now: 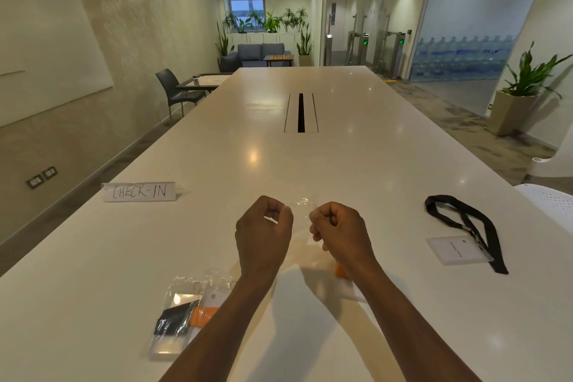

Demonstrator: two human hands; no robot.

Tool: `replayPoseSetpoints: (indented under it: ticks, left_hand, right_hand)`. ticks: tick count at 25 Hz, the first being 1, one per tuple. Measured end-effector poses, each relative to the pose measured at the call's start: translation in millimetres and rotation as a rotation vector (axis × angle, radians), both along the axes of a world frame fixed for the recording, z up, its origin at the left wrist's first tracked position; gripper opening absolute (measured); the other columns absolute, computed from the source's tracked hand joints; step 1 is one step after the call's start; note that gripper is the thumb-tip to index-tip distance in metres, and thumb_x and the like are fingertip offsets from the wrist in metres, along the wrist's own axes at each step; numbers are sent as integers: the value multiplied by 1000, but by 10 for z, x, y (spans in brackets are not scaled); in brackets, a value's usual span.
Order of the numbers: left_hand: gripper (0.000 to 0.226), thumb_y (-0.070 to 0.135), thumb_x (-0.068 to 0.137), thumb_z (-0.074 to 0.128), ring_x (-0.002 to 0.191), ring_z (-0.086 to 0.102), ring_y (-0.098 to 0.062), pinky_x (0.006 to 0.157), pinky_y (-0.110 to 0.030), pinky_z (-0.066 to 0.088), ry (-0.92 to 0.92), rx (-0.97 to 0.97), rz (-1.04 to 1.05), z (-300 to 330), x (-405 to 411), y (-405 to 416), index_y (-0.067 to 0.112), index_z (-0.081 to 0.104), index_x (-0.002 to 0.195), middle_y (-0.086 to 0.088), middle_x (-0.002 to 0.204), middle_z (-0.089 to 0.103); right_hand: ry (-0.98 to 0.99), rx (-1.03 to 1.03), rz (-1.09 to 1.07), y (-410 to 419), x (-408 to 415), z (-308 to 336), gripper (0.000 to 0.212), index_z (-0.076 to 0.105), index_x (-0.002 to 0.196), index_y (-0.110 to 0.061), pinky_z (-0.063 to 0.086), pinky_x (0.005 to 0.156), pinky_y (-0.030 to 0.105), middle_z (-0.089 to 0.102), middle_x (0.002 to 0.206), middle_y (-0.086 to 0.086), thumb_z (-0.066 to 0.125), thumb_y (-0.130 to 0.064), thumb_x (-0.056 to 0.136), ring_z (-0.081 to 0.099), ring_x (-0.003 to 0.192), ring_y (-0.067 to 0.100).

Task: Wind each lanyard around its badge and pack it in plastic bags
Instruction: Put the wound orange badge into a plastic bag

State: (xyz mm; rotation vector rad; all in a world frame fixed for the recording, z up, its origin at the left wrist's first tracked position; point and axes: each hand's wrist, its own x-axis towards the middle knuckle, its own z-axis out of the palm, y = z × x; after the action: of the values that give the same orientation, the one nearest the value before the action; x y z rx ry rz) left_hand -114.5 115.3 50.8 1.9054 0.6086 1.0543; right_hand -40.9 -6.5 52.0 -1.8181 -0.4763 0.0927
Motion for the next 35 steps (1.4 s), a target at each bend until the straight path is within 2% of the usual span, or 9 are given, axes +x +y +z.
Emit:
replayPoseSetpoints:
  ticks: [4,8,10,12,15,20,23,30,35]
  left_hand:
    - [13,29,82,64,61,61,-3,58,-23,48,17,92,26,13,-64,72,32,57,72,16,65,61]
    - [8,43,81,65,71,62,0,64,-29,54,101,222,-194,-54,-100,36,36,60,80,20,77,65]
    - [43,65,78,65,106,57,6,88,-21,48,140,251,-397,-88,-127,48,45,57,115,26,118,61]
    - [104,84,65,60,146,20,0,115,-22,17,267,338,-551,-147,-130,94,44,18,151,21,160,20]
    - [133,89,55,59,150,-17,-6,121,-39,-2,408,525,-549,-203,-106,167,40,-16,153,18,163,-17]
    - [104,65,65,71,148,17,-16,120,-49,21,272,507,-456,-184,-73,154,29,21,149,8,152,31]
    - [77,51,71,73,124,43,-12,106,-46,37,156,557,-412,-210,-62,132,21,39,134,8,128,46]
    - [64,44,69,76,112,46,-10,101,-42,39,134,594,-381,-245,-65,174,21,48,122,9,114,50]
    - [79,54,69,75,115,40,-6,104,-34,31,198,559,-442,-219,-80,100,24,43,136,10,117,49]
  right_hand:
    - [-14,-89,-82,1,-43,-14,14,63,75,-14,58,61,36,69,69,3,58,-23,85,68,66,17]
    - [23,-8,-83,24,-86,11,4,60,84,-17,56,49,28,71,74,-2,59,-16,88,69,54,12]
    - [23,20,-113,24,-79,30,7,61,85,-20,49,45,19,71,70,-3,60,-13,85,67,52,10]
    - [19,39,-107,11,-66,43,8,63,84,-21,48,45,17,72,69,-6,61,-14,85,67,54,8]
    - [31,75,-14,1,-75,21,7,66,81,-22,51,52,21,72,70,-4,66,-16,85,69,62,12]
    - [64,90,100,8,-103,-12,16,65,84,-24,55,62,29,64,61,-9,80,-24,77,68,65,14]
    - [10,43,79,9,-96,-11,19,64,85,-24,53,61,23,60,62,-16,80,-19,74,63,63,7]
    - [-146,-91,-63,-23,-122,6,22,61,93,-22,42,55,5,60,80,-10,68,-7,78,58,68,5]
    - [-50,-47,-26,-22,-96,-37,19,63,95,-21,54,70,25,66,90,-7,65,-6,84,66,84,16]
